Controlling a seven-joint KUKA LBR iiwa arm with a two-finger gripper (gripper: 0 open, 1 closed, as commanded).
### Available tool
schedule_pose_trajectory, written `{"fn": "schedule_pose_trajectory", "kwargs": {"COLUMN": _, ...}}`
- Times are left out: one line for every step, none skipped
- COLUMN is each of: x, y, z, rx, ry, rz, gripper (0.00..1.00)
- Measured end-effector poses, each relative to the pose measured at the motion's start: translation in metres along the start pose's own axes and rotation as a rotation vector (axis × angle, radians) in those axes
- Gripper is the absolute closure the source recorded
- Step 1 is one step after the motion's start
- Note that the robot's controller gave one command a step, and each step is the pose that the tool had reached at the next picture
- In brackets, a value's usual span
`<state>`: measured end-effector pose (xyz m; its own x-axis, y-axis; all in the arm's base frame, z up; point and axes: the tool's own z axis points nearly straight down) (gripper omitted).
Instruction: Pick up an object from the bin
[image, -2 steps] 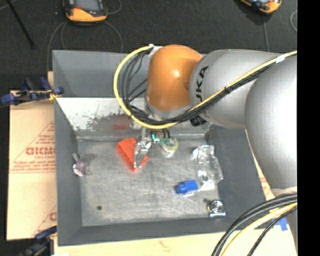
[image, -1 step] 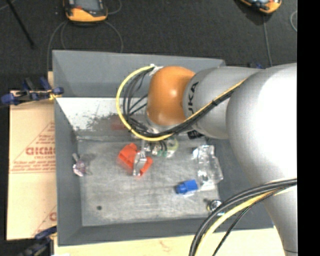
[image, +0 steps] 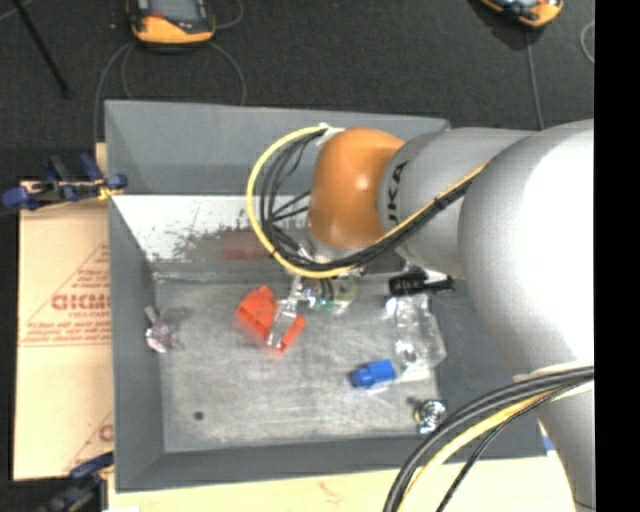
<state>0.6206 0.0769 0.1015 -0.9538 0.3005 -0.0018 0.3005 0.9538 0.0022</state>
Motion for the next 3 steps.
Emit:
{"fn": "schedule_pose_trajectory", "kwargs": {"x": 0.011, "y": 0.009, "z": -0.005, "rx": 0.001, "ry": 0.004, "rz": 0.266, "gripper": 0.00}}
{"fn": "schedule_pose_trajectory", "kwargs": {"x": 0.013, "y": 0.004, "z": 0.027, "rx": -0.006, "ry": -0.006, "rz": 0.476, "gripper": 0.00}}
{"fn": "schedule_pose_trajectory", "kwargs": {"x": 0.011, "y": 0.005, "z": 0.024, "rx": -0.003, "ry": -0.004, "rz": 0.470, "gripper": 0.00}}
